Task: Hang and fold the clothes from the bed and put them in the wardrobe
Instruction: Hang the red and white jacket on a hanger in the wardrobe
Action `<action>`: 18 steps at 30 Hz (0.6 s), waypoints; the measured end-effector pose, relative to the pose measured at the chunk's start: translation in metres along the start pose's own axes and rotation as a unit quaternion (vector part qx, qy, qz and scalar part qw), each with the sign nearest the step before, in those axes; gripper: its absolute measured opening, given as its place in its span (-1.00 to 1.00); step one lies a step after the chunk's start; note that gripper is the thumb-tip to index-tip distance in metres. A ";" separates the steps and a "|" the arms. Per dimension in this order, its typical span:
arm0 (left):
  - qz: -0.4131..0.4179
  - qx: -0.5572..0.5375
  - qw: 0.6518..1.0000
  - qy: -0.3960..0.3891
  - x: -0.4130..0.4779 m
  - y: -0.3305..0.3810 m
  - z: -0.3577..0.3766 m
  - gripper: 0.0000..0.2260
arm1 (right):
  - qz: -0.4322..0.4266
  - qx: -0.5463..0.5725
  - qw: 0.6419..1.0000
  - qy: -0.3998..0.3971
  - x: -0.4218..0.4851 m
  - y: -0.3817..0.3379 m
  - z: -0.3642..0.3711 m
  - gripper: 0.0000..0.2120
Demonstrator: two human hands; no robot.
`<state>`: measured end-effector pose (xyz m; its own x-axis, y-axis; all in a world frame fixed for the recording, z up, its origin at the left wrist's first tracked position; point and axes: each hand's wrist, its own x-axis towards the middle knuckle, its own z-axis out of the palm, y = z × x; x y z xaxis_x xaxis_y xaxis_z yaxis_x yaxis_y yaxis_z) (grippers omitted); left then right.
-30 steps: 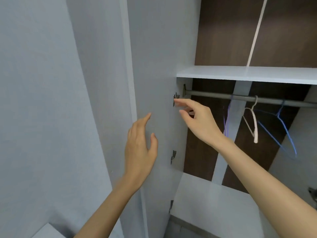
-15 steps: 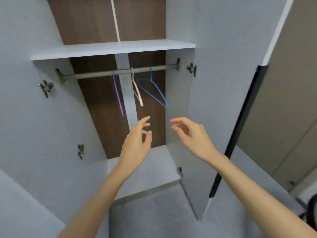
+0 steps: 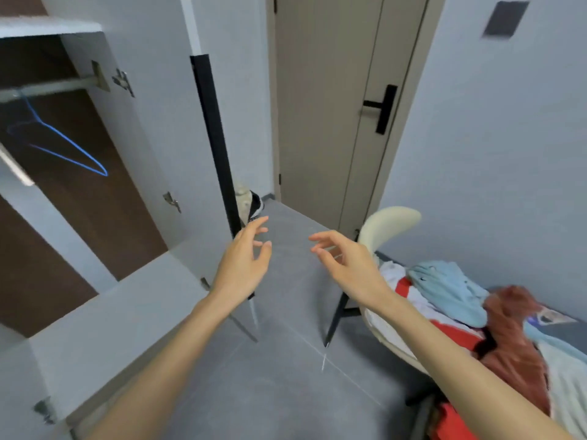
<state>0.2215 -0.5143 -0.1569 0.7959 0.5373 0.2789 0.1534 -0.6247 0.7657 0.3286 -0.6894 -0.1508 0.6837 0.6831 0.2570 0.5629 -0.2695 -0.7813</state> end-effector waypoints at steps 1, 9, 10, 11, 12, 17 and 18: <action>0.009 -0.005 1.000 -0.014 0.001 0.008 0.016 -0.61 | 0.018 0.001 1.000 0.014 -0.010 0.009 -0.013 -0.81; 0.075 -0.041 0.982 -0.169 0.013 0.056 0.122 -0.66 | 0.158 -0.010 0.980 0.117 -0.077 0.067 -0.081 -0.82; 0.082 -0.042 0.978 -0.189 0.015 0.059 0.133 -0.66 | 0.172 -0.015 0.977 0.128 -0.082 0.073 -0.086 -0.82; 0.086 -0.043 0.973 -0.208 0.018 0.061 0.144 -0.66 | 0.186 -0.019 0.973 0.139 -0.087 0.079 -0.090 -0.82; 0.089 -0.045 0.969 -0.227 0.020 0.062 0.155 -0.66 | 0.199 -0.023 0.968 0.148 -0.092 0.085 -0.093 -0.82; 0.115 -0.044 0.944 -0.305 0.035 0.066 0.208 -0.65 | 0.265 -0.052 0.946 0.178 -0.110 0.119 -0.106 -0.79; 0.114 -0.045 0.940 -0.319 0.039 0.067 0.219 -0.64 | 0.280 -0.058 0.941 0.183 -0.112 0.127 -0.109 -0.79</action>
<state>0.3912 -0.6593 -0.2216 0.9956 -0.0717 0.0600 -0.0915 -0.6163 0.7822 0.3740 -0.8743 -0.2172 0.9901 0.1392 0.0182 0.0994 -0.6036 -0.7910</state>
